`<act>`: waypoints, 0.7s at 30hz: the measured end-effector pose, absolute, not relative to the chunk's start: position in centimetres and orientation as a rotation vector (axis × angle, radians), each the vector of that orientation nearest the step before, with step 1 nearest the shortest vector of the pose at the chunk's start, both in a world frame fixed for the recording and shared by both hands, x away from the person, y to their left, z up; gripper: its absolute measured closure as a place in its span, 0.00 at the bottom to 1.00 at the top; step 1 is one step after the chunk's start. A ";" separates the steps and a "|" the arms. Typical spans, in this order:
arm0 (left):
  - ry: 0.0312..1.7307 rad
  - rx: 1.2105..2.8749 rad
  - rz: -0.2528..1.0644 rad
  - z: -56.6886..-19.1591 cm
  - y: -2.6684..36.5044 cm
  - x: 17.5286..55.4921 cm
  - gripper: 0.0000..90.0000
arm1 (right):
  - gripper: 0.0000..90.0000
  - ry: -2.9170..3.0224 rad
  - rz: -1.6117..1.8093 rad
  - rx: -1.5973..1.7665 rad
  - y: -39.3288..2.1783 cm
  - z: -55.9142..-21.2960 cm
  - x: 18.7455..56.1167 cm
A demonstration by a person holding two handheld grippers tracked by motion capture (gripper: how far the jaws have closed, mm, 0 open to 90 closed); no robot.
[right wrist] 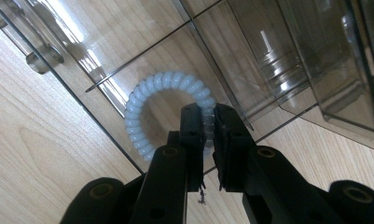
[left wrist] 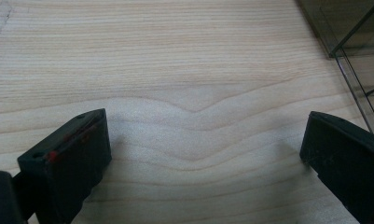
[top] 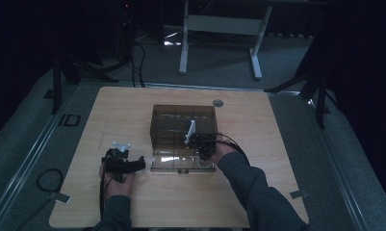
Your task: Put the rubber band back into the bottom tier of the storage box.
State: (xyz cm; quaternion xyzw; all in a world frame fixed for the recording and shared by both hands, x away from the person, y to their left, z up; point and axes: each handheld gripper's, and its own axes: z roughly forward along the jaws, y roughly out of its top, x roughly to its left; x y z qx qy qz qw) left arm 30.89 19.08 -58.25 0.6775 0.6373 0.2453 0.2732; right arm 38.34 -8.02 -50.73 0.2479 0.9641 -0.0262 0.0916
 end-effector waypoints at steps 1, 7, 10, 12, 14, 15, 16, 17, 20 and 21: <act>1.713 1.824 0.660 -58.2 19.1 30.9 0.02 | 0.91 2.864 -0.081 0.735 -8.0 -50.8 38.3; 1.715 1.818 0.662 -58.3 19.1 30.9 0.02 | 0.91 2.859 -0.097 0.728 -7.9 -51.1 38.3; 1.714 1.819 0.662 -58.3 19.1 30.9 0.02 | 0.91 2.861 -0.095 0.734 -8.0 -51.3 38.2; 1.716 1.817 0.661 -58.3 19.0 30.9 0.02 | 0.91 2.861 -0.099 0.738 -8.1 -51.5 38.2; 1.714 1.819 0.662 -58.3 19.1 30.9 0.02 | 0.91 2.860 -0.103 0.741 -8.2 -51.6 38.3; 1.714 1.818 0.662 -58.3 19.1 30.9 0.02 | 0.91 2.861 -0.104 0.741 -8.2 -51.6 38.3; 1.714 1.819 0.662 -58.3 19.1 30.9 0.02 | 0.91 2.862 -0.104 0.741 -8.2 -51.6 38.3; 1.714 1.819 0.662 -58.3 19.1 30.9 0.02 | 0.91 2.861 -0.104 0.740 -8.2 -51.6 38.2; 1.714 1.819 0.661 -58.3 19.1 30.9 0.02 | 0.91 2.860 -0.103 0.735 -8.2 -51.7 38.2; 1.714 1.819 0.662 -58.3 19.1 30.9 0.02 | 0.91 2.859 -0.102 0.737 -8.2 -51.7 38.2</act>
